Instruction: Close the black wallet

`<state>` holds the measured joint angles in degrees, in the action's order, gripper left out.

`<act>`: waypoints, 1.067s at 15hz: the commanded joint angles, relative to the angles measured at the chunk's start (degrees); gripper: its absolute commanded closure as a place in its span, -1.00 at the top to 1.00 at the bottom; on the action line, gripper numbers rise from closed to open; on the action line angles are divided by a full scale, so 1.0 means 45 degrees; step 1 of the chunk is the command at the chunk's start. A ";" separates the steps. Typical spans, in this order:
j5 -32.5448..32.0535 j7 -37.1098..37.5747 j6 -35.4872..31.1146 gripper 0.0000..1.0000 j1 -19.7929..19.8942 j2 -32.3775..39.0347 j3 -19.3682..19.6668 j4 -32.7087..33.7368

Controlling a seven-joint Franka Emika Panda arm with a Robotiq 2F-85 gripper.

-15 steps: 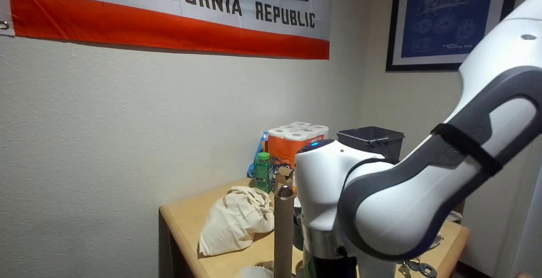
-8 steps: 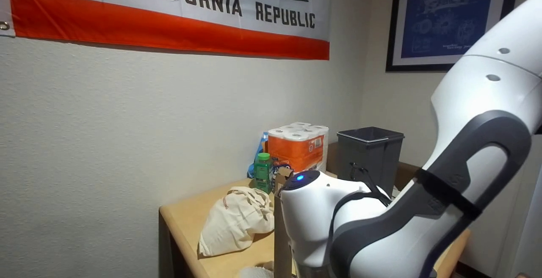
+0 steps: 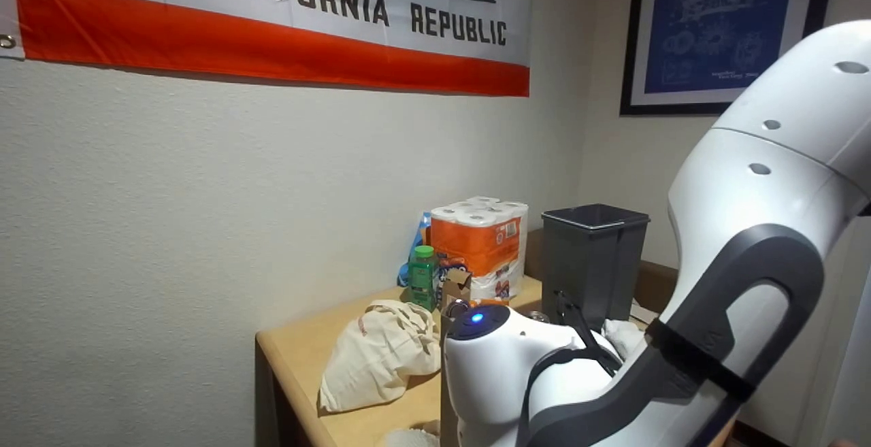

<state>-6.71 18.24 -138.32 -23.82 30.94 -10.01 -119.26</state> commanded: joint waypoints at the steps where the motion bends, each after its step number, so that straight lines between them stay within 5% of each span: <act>1: -0.0839 0.1188 -0.0899 1.00 -0.0803 0.0408 0.0794 0.0172; 8: -0.3127 0.3390 -0.1162 1.00 -0.2247 0.0545 0.2468 0.0048; 16: -0.4475 0.4716 -0.0739 1.00 -0.2830 0.0298 0.3133 -0.0097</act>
<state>-24.76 36.90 -143.18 -35.57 33.53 2.86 -119.05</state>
